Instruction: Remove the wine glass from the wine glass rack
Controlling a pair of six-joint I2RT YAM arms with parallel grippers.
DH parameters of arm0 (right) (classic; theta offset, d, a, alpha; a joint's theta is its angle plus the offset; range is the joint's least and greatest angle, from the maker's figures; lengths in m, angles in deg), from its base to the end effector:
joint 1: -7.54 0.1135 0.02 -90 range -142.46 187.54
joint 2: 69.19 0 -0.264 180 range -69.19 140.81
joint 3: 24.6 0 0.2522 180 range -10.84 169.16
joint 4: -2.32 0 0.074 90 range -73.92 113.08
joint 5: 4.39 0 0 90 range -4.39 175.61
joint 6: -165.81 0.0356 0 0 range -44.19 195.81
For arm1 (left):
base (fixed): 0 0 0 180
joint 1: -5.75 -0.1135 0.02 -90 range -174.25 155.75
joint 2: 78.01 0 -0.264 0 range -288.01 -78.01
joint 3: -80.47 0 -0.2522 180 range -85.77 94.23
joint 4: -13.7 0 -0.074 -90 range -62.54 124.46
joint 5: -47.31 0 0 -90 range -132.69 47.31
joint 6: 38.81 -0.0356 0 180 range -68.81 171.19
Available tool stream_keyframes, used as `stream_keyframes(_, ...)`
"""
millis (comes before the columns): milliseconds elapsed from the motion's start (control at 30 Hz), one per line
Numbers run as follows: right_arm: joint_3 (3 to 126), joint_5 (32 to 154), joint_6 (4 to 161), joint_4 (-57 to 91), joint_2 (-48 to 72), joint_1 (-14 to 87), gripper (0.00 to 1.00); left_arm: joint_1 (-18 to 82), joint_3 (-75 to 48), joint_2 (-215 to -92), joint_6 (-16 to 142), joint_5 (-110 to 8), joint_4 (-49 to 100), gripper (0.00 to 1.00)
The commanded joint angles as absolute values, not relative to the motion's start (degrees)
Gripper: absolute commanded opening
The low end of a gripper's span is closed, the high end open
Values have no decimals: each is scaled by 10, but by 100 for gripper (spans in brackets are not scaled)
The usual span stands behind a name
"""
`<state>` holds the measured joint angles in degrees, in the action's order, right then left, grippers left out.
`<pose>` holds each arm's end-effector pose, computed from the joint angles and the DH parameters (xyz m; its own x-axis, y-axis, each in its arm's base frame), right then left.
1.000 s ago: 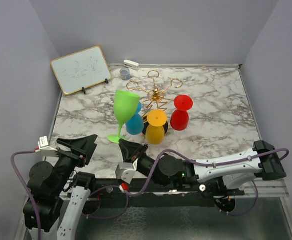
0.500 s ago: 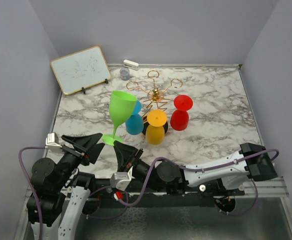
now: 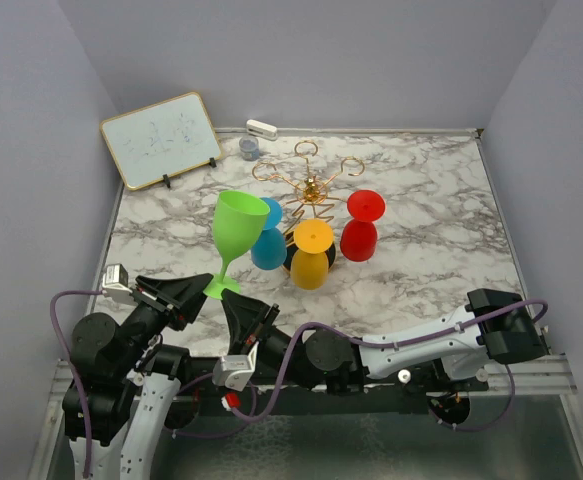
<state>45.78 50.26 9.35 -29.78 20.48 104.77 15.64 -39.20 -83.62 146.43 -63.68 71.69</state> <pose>-0.0245 0.3567 0.3170 0.7958 -0.3312 -0.5071 -0.3771 0.3842 -0.8427 0.0077 -0.0143 0.3391 -0.5054 -0.8557 0.1115 -0.1028 -0.0686 -0.9923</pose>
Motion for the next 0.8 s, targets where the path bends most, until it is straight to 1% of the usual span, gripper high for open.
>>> stream_keyframes(0, 469, 494, 88, -329, 212, 1053, 1, 159, -400, -822, 1469, -663, 686, 20)
stream_keyframes(33, 467, 491, 88, -331, 209, 1054, 1, 159, -403, -820, 1469, -663, 685, 13)
stream_keyframes(67, 464, 487, 88, -333, 206, 1054, 1, 159, -406, -817, 1469, -662, 685, 9)
stream_keyframes(233, 448, 469, 92, -333, 182, 1057, 2, 159, -423, -807, 1467, -658, 686, 4)
stream_keyframes(267, 446, 464, 94, -333, 177, 1058, 5, 159, -425, -806, 1463, -656, 687, 2)
stream_keyframes(333, 443, 447, 98, -331, 165, 1063, 14, 158, -424, -804, 1450, -641, 691, 0)
stream_keyframes(400, 443, 422, 109, -315, 150, 1071, 27, 158, -416, -805, 1429, -618, 699, 0)
stream_keyframes(433, 443, 409, 117, -299, 141, 1076, 30, 159, -411, -806, 1417, -606, 701, 0)
stream_keyframes(500, 444, 373, 141, -258, 121, 1091, 33, 159, -401, -812, 1391, -580, 700, 0)
stream_keyframes(567, 446, 344, 177, -200, 95, 1110, 35, 159, -390, -824, 1367, -556, 695, 0)
stream_keyframes(633, 459, 304, 242, -103, 70, 1134, 35, 159, -377, -844, 1335, -530, 686, 0)
stream_keyframes(700, 487, 272, 343, 28, 49, 1150, 35, 160, -363, -870, 1305, -496, 669, 0)
stream_keyframes(767, 535, 259, 492, 210, 36, 1160, 35, 161, -356, -897, 1278, -467, 635, 0)
